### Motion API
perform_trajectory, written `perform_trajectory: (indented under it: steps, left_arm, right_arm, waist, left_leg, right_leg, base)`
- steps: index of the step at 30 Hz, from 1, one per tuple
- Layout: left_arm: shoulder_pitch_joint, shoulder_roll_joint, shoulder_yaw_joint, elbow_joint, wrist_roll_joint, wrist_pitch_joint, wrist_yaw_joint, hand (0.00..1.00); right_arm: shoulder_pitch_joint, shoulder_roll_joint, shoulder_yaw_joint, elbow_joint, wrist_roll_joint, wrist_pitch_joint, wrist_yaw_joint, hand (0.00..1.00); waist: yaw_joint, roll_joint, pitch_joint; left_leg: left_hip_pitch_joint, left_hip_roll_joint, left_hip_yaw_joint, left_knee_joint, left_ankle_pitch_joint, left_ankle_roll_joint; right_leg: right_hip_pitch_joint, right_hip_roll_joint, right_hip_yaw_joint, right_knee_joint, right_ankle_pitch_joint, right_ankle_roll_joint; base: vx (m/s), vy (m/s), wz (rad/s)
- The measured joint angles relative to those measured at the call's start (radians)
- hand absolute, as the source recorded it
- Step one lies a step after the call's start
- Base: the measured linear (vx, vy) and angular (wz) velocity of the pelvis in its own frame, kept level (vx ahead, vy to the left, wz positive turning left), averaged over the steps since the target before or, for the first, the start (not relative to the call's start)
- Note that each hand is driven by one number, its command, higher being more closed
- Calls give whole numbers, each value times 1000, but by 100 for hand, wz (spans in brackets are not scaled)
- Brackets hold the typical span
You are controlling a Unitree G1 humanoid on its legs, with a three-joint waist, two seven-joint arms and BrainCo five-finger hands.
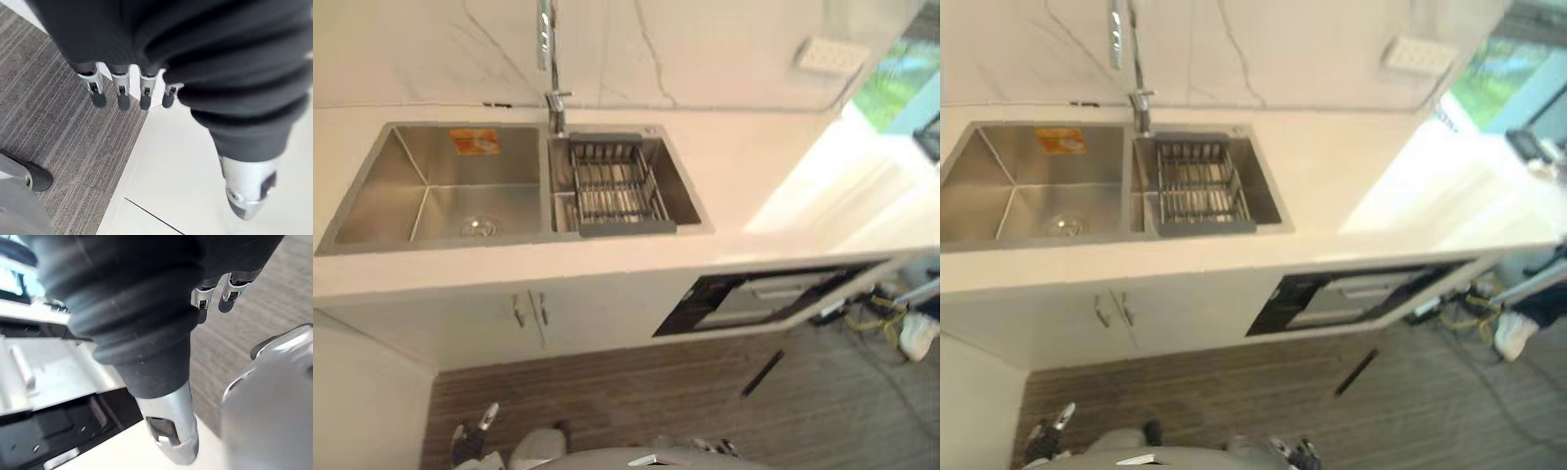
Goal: Walk over to the sink, pick up the cup, carry it to the dishwasher, place the cup inside the dishwasher, then close the dishwasher door
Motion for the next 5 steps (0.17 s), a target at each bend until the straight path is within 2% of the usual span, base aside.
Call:
perform_trajectory:
  steps: [4, 5]
  left_arm:
    - [10, -24, 5, 42, -22, 4, -4, 0]
    - [9, -32, 5, 57, -20, 4, -6, 0]
  right_arm:
    - [-28, -9, 17, 1, -41, -11, 28, 0]
    - [-31, -20, 17, 1, -41, -11, 29, 0]
  waist:
    - [0, 36, -47]
    - [-4, 57, -49]
  left_leg:
    - [79, 4, -14, -148, 66, -17]
    - [92, 4, -18, -175, 81, -17]
  right_leg:
    - [49, 12, -4, -85, 2, -3]
    - [59, 12, -13, -97, 5, -6]
  base:
    - [124, -93, 5]
    - [63, -79, 8]
